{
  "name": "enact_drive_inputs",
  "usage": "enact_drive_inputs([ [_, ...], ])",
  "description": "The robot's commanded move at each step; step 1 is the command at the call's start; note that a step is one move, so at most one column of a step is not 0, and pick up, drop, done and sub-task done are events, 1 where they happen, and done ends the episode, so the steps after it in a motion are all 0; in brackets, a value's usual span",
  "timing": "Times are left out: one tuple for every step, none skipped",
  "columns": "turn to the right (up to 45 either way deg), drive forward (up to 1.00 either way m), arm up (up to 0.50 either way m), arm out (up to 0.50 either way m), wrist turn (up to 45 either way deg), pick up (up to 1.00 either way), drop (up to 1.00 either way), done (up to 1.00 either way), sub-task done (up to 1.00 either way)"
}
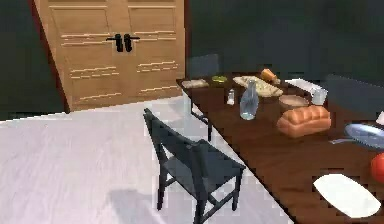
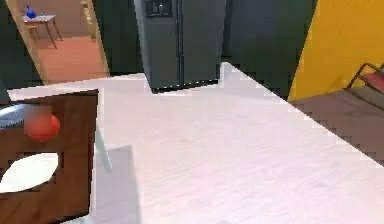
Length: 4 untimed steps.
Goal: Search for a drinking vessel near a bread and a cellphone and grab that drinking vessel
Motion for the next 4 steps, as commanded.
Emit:
enact_drive_inputs([
  [-45.0, 0.0, 0.0, 0.0, 0.0, 0.0, 0.0, 0.0, 0.0],
  [0.0, 0.4, 0.0, 0.0, 0.0, 0.0, 0.0, 0.0, 0.0],
  [45.0, 0.0, 0.0, 0.0, 0.0, 0.0, 0.0, 0.0, 0.0],
  [45.0, 0.0, 0.0, 0.0, 0.0, 0.0, 0.0, 0.0, 0.0],
])
